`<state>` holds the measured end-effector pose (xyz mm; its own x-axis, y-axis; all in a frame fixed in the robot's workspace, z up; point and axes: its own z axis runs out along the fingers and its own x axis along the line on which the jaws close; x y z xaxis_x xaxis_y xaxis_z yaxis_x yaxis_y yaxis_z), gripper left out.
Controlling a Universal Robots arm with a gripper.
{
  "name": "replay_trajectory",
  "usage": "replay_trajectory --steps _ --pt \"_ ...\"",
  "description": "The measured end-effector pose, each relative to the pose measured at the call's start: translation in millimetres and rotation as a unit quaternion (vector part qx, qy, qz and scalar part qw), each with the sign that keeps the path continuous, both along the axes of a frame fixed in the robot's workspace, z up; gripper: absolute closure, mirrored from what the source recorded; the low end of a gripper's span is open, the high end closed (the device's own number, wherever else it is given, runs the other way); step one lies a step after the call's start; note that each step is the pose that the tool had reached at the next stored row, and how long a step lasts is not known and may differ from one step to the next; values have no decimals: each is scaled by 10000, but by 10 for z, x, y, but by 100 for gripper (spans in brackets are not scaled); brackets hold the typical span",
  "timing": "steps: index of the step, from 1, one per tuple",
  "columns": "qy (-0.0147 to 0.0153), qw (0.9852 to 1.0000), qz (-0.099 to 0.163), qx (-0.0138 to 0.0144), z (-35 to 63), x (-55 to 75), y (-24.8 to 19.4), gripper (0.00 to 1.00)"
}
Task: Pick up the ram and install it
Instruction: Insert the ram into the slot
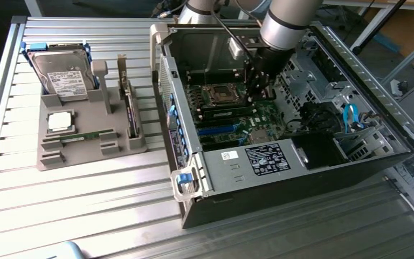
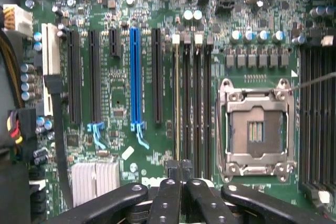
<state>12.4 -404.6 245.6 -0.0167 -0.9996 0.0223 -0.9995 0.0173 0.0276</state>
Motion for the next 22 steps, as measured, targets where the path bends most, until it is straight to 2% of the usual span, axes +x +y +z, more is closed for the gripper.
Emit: replay_trajectory --steps 5,12,22 --pt "32 10000 0 -1 0 119 -1 89" --pt "59 10000 0 -1 1 233 -1 89" --pt "72 10000 0 -1 1 297 -1 89"
